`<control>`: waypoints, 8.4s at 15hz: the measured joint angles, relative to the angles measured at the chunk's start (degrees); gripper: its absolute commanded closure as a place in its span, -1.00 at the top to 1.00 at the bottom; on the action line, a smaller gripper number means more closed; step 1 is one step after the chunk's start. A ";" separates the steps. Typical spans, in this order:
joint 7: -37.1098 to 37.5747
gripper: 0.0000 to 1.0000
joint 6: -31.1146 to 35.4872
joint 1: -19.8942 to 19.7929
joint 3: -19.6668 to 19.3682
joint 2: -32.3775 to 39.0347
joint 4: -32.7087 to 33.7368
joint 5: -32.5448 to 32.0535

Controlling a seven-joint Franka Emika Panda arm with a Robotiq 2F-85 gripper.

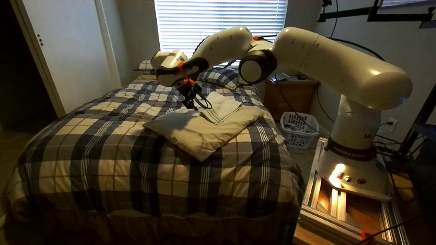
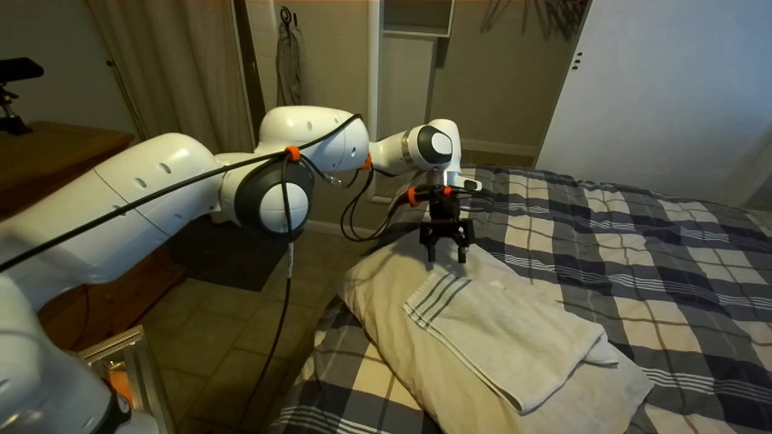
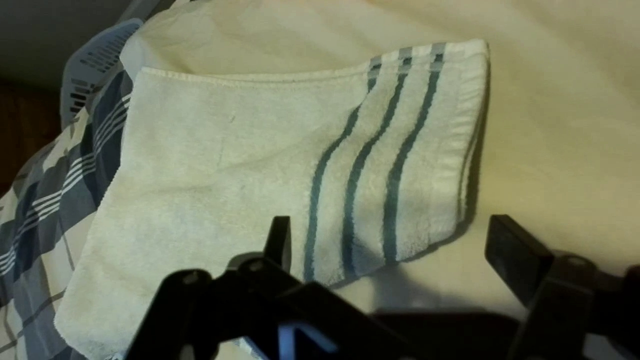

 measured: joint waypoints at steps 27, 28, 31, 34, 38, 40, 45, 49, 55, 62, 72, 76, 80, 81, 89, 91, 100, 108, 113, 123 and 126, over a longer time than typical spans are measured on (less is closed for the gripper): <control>1.27 -0.50 -0.51 3.21 -4.39 1.18 -4.77 -1.71; 1.27 -0.65 -0.54 3.23 -4.48 1.18 -4.85 -1.71; 1.27 -0.91 -0.56 3.46 -4.93 1.18 -4.93 -1.71; 1.27 -0.23 -0.56 4.00 -5.73 1.12 -4.93 -1.78; 1.27 0.28 -0.56 4.81 -6.86 1.09 -4.93 -1.86; 1.27 0.41 -0.56 5.08 -7.32 1.09 -4.93 -1.87; 1.27 0.52 -0.56 5.35 -8.02 1.09 -4.93 -1.87; 1.26 1.00 -0.56 5.46 -8.24 1.09 -4.93 -1.87; 1.24 0.22 -2.40 6.39 -8.40 1.08 -4.93 -1.87; 1.00 -0.78 -4.02 6.37 -8.49 1.17 -5.43 -1.87; 1.00 -0.81 -4.22 6.23 -9.72 1.32 -5.83 -1.87; 1.00 -0.27 -4.22 6.51 -10.78 0.85 -5.77 -1.87; 0.95 0.22 -4.22 6.55 -11.17 0.76 -5.78 -1.87; 0.89 0.40 -4.22 6.53 -11.17 0.80 -5.78 -1.87; 0.78 0.72 -4.21 6.54 -11.17 0.97 -5.81 -1.87; 0.78 0.53 -4.20 6.58 -11.17 0.97 -5.80 -1.87; 0.78 1.00 -4.18 7.11 -11.17 0.76 -5.69 -1.87; 0.78 -0.16 -4.18 7.41 -11.17 0.59 -5.78 -1.87; 0.78 -0.86 -4.18 7.08 -11.16 0.93 -5.85 -1.84; 0.73 0.13 -0.89 5.95 -11.07 1.12 -6.14 -1.82; 0.73 0.55 1.10 5.80 -11.07 1.09 -6.44 -1.82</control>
